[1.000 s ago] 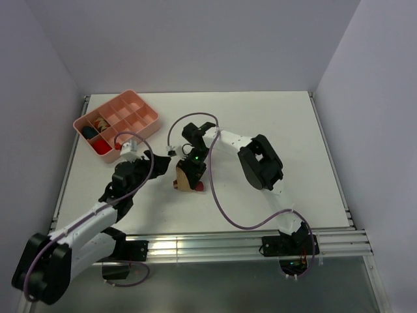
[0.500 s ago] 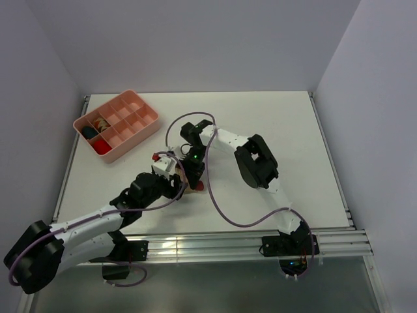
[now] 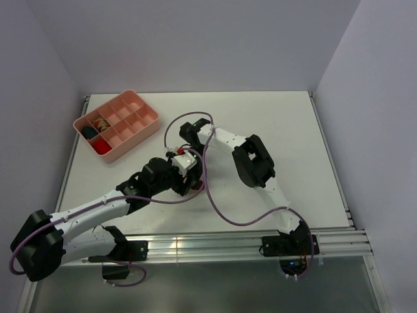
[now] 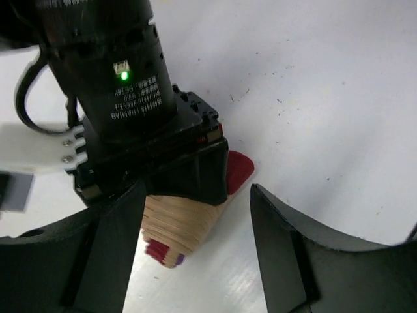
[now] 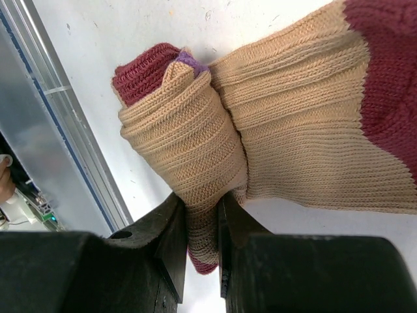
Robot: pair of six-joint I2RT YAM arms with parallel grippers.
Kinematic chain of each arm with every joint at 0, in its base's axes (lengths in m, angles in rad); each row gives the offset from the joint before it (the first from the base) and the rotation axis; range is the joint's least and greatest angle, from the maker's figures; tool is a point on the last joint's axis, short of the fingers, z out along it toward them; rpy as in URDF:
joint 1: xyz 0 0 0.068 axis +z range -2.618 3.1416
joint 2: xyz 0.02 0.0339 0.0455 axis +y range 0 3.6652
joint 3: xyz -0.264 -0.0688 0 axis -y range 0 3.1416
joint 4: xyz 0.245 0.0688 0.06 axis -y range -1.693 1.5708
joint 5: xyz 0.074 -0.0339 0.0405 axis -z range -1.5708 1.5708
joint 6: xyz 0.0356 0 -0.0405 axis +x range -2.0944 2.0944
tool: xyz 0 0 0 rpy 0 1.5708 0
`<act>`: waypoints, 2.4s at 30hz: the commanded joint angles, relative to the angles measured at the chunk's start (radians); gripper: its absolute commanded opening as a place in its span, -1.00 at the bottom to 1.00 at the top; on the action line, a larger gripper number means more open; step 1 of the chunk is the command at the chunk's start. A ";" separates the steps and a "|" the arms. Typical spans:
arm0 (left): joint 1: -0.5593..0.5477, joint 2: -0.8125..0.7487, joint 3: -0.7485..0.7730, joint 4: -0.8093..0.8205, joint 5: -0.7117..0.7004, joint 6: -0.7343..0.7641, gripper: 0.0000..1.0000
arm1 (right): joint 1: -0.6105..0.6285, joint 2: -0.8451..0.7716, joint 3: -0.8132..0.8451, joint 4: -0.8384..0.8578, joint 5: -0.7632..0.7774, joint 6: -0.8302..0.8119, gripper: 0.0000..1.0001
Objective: Roll the socks
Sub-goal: Roll the sock at the center of the board.
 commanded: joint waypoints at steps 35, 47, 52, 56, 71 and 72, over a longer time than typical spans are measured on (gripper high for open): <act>-0.151 0.264 -0.018 -0.006 -0.219 0.472 0.19 | 0.003 0.065 -0.050 0.032 0.126 -0.016 -1.00; -0.152 0.347 0.051 -0.094 -0.182 0.418 -0.63 | -0.008 -0.018 -0.108 0.082 0.069 -0.025 -0.72; -0.151 0.394 0.094 -0.120 -0.176 0.355 -0.99 | -0.060 -0.142 -0.165 0.184 0.017 0.036 -0.24; -0.151 0.433 0.132 -0.163 -0.142 0.309 -0.99 | -0.124 -0.277 -0.251 0.305 -0.028 0.116 -0.01; -0.111 0.557 0.344 -0.335 -0.004 0.088 -0.99 | -0.454 -0.883 -0.872 1.003 0.325 0.831 0.26; -0.103 0.563 0.373 -0.347 0.011 0.077 -0.99 | -0.459 -0.939 -0.904 1.029 0.336 0.848 0.28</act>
